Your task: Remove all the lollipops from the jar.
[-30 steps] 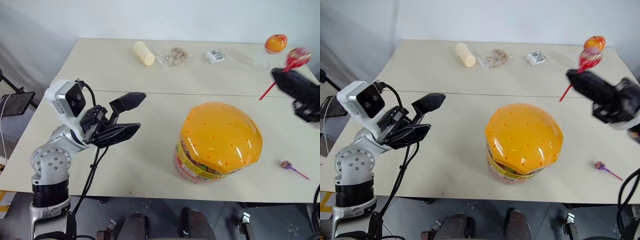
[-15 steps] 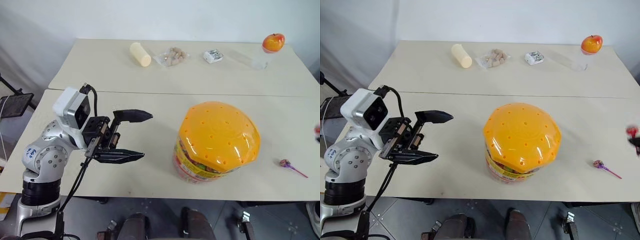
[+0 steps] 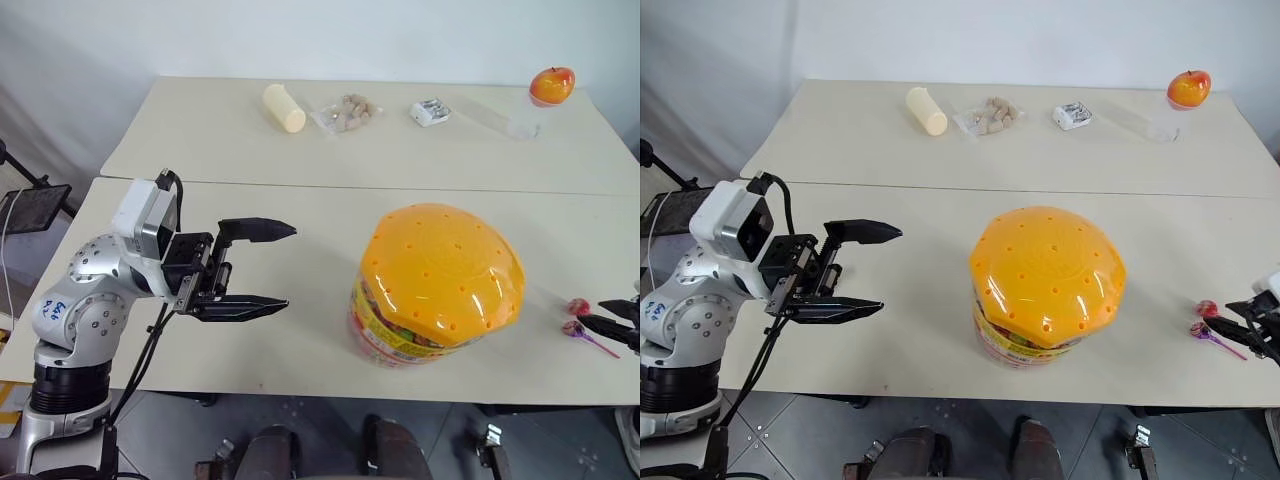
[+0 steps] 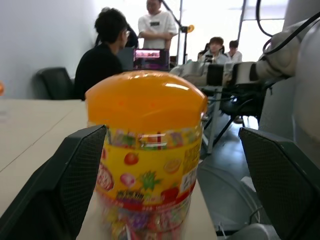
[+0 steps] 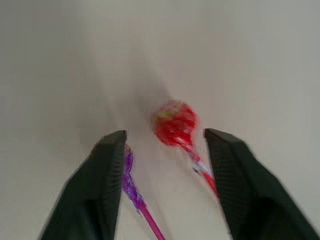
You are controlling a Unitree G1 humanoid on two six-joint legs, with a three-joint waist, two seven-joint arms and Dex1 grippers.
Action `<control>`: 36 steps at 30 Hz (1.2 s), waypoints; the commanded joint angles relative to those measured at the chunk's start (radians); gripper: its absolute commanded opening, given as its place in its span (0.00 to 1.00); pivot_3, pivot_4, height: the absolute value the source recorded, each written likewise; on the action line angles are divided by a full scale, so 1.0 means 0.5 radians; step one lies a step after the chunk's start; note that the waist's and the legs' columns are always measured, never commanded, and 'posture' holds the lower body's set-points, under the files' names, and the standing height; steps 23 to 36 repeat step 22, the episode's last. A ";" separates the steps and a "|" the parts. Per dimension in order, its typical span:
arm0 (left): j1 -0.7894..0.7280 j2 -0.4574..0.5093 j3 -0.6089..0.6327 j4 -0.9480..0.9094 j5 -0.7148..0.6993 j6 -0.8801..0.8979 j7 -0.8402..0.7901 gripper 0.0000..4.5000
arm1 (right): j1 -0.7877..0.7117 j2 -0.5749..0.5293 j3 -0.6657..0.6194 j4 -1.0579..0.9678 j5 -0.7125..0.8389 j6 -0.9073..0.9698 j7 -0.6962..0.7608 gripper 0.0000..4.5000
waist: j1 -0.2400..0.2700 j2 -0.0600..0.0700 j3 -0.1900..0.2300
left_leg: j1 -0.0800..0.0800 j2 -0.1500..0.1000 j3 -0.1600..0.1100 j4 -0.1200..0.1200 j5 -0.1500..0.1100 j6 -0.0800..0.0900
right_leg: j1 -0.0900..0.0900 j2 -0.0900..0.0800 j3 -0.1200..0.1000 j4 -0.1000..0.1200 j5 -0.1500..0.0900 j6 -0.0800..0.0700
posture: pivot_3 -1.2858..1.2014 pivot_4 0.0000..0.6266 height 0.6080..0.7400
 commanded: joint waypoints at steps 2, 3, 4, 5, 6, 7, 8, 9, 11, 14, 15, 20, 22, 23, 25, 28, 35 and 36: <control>-0.011 0.001 0.098 0.172 0.108 -0.103 0.111 1.00 | -0.066 0.202 -0.342 -0.095 0.308 -0.301 0.248 0.95 | -0.004 0.000 0.000 | 0.001 0.000 0.001 0.000 0.000 0.000 | 0.001 0.000 0.000 0.000 0.000 0.000 | 0.52 0.24 1.00; 0.003 -0.001 0.108 0.208 0.170 -0.161 0.141 1.00 | -0.099 0.220 -0.341 -0.137 0.293 -0.350 0.221 1.00 | -0.006 0.000 0.000 | 0.001 0.000 0.001 0.000 0.000 0.000 | 0.001 0.000 0.000 0.000 0.000 0.000 | 0.52 0.24 1.00; 0.027 0.007 0.103 0.235 0.247 -0.232 0.150 1.00 | -0.120 0.222 -0.347 -0.201 0.356 -0.264 0.221 1.00 | -0.012 0.001 0.000 | 0.002 0.000 0.001 0.000 0.000 0.000 | 0.001 0.000 0.001 0.001 0.000 0.000 | 0.52 0.24 1.00; 0.067 0.003 0.112 0.245 0.297 -0.282 0.174 1.00 | -0.167 0.229 -0.320 -0.289 0.385 -0.261 0.222 1.00 | -0.020 0.002 0.001 | 0.002 0.000 0.002 0.001 0.000 0.000 | 0.001 0.000 0.002 0.001 0.000 0.000 | 0.52 0.24 1.00; 0.103 -0.006 0.120 0.259 0.357 -0.346 0.206 1.00 | -0.189 0.216 -0.291 -0.390 0.460 -0.159 0.234 1.00 | -0.030 0.004 0.000 | 0.003 0.001 0.003 0.000 0.000 0.000 | 0.001 0.000 0.002 0.001 0.000 0.000 | 0.52 0.24 1.00; 0.140 -0.001 0.117 0.264 0.432 -0.387 0.261 1.00 | -0.203 0.208 -0.258 -0.488 0.514 -0.104 0.266 1.00 | -0.036 0.004 0.000 | 0.004 0.001 0.003 -0.001 0.000 0.000 | 0.001 0.000 0.002 0.003 0.000 0.000 | 0.52 0.24 1.00; 0.168 -0.006 0.118 0.276 0.527 -0.430 0.361 1.00 | -0.224 0.209 -0.212 -0.561 0.509 -0.133 0.302 1.00 | -0.038 0.004 0.000 | 0.005 0.002 0.002 -0.003 0.000 0.000 | 0.000 0.000 0.002 0.004 0.000 0.000 | 0.52 0.24 1.00; 0.188 -0.011 0.111 0.291 0.629 -0.476 0.460 1.00 | -0.234 0.208 -0.175 -0.607 0.514 -0.124 0.331 1.00 | -0.038 0.003 0.000 | 0.005 0.002 0.000 -0.003 0.000 -0.001 | 0.000 0.001 0.000 0.005 0.000 0.000 | 0.52 0.24 1.00; 0.226 -0.073 0.125 0.323 0.735 -0.605 0.585 1.00 | -0.248 0.217 -0.098 -0.610 0.464 -0.202 0.430 1.00 | -0.033 0.002 0.000 | 0.004 0.002 -0.003 -0.003 -0.001 -0.002 | 0.000 0.001 -0.002 0.006 0.000 0.000 | 0.52 0.24 1.00; 0.294 -0.132 0.121 0.336 0.818 -0.638 0.724 1.00 | -0.203 0.230 0.026 -0.531 0.315 -0.419 0.615 1.00 | 0.002 0.001 0.001 | 0.002 0.000 -0.003 -0.002 -0.001 -0.001 | 0.000 -0.001 -0.002 0.004 0.000 0.000 | 0.52 0.24 1.00; 0.314 -0.149 0.121 0.323 0.830 -0.627 0.772 1.00 | -0.202 0.266 0.057 -0.524 0.292 -0.478 0.621 1.00 | 0.007 0.001 0.001 | 0.002 0.000 -0.004 -0.002 -0.001 -0.001 | 0.000 -0.001 -0.002 0.004 0.000 0.000 | 0.52 0.24 1.00; 0.400 -0.185 0.113 0.233 0.908 -0.582 0.975 1.00 | -0.223 0.392 0.125 -0.583 0.263 -0.571 0.538 1.00 | -0.001 0.000 0.001 | 0.002 0.000 -0.004 -0.001 -0.001 -0.001 | 0.000 -0.001 -0.004 0.005 0.000 0.001 | 0.52 0.24 1.00; 0.458 -0.186 0.102 0.181 0.931 -0.595 1.007 1.00 | -0.225 0.445 0.140 -0.603 0.242 -0.625 0.493 1.00 | -0.003 0.000 0.001 | 0.003 0.001 -0.004 -0.001 -0.001 -0.001 | 0.000 -0.001 -0.004 0.006 0.000 0.001 | 0.52 0.24 1.00; 0.458 -0.186 0.102 0.181 0.931 -0.595 1.007 1.00 | -0.225 0.445 0.140 -0.603 0.242 -0.625 0.493 1.00 | -0.003 0.000 0.001 | 0.003 0.001 -0.004 -0.001 -0.001 -0.001 | 0.000 -0.001 -0.004 0.006 0.000 0.001 | 0.52 0.24 1.00; 0.458 -0.186 0.102 0.181 0.931 -0.595 1.007 1.00 | -0.225 0.445 0.140 -0.603 0.242 -0.625 0.493 1.00 | -0.003 0.000 0.001 | 0.003 0.001 -0.004 -0.001 -0.001 -0.001 | 0.000 -0.001 -0.004 0.006 0.000 0.001 | 0.52 0.24 1.00; 0.458 -0.186 0.102 0.181 0.931 -0.595 1.007 1.00 | -0.225 0.445 0.140 -0.603 0.242 -0.625 0.493 1.00 | -0.003 0.000 0.001 | 0.003 0.001 -0.004 -0.001 -0.001 -0.001 | 0.000 -0.001 -0.004 0.006 0.000 0.001 | 0.52 0.24 1.00; 0.458 -0.186 0.102 0.181 0.931 -0.595 1.007 1.00 | -0.225 0.445 0.140 -0.603 0.242 -0.625 0.493 1.00 | -0.003 0.000 0.001 | 0.003 0.001 -0.004 -0.001 -0.001 -0.001 | 0.000 -0.001 -0.004 0.006 0.000 0.001 | 0.52 0.24 1.00; 0.458 -0.186 0.102 0.181 0.931 -0.595 1.007 1.00 | -0.225 0.445 0.140 -0.603 0.242 -0.625 0.493 1.00 | -0.003 0.000 0.001 | 0.003 0.001 -0.004 -0.001 -0.001 -0.001 | 0.000 -0.001 -0.004 0.006 0.000 0.001 | 0.52 0.24 1.00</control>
